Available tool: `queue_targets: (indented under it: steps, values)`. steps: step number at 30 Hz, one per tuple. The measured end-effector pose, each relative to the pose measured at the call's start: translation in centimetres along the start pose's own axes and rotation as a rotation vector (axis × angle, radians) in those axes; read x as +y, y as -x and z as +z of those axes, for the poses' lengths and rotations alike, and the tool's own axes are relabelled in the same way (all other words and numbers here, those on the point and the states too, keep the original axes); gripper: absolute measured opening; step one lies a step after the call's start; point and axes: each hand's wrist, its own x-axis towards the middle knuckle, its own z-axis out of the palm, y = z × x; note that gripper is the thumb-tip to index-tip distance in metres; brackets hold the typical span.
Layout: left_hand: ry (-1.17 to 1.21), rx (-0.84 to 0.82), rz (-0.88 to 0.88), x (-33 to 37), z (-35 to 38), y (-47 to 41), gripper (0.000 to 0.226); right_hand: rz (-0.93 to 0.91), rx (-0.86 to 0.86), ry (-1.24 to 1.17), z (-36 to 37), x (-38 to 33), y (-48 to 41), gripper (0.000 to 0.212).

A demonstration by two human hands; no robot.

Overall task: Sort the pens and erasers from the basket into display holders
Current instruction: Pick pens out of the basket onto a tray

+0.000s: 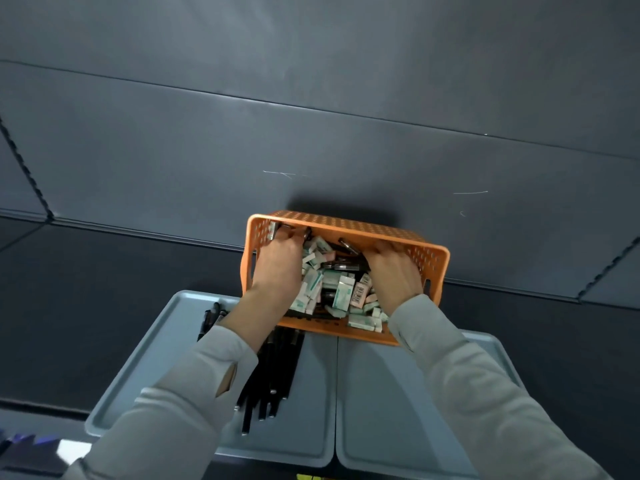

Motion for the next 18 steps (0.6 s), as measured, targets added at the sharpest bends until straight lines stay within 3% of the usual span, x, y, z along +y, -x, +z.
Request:
queue_targets:
  steps: [6, 9, 11, 14, 16, 18]
  values:
    - [0.064, 0.133, 0.032, -0.6, -0.4, 1.3, 0.049, 0.099, 0.133, 0.179, -0.2, -0.8, 1.4, 0.037]
    - [0.199, 0.207, 0.05, -0.7, -1.0, 2.5, 0.047, 0.128, 0.178, 0.14, -0.2, -1.2, 2.1, 0.032]
    - [0.337, 0.202, -0.002, -0.9, -1.3, 3.4, 0.04, 0.114, 0.188, 0.056, -0.1, -1.4, 2.5, 0.041]
    - [0.677, 0.069, -0.171, -1.3, -1.9, 4.7, 0.026, 0.056, 0.145, -0.231, -0.7, -2.1, 3.1, 0.035]
    - [1.129, -0.079, -0.366, -1.4, -2.8, 5.7, 0.016, 0.065, 0.041, -0.556, -1.8, -2.7, 3.5, 0.02]
    - [1.55, -0.218, -0.54, -1.5, -3.5, 6.7, 0.017, 0.126, -0.156, -0.977, -3.1, -3.4, 4.1, 0.024]
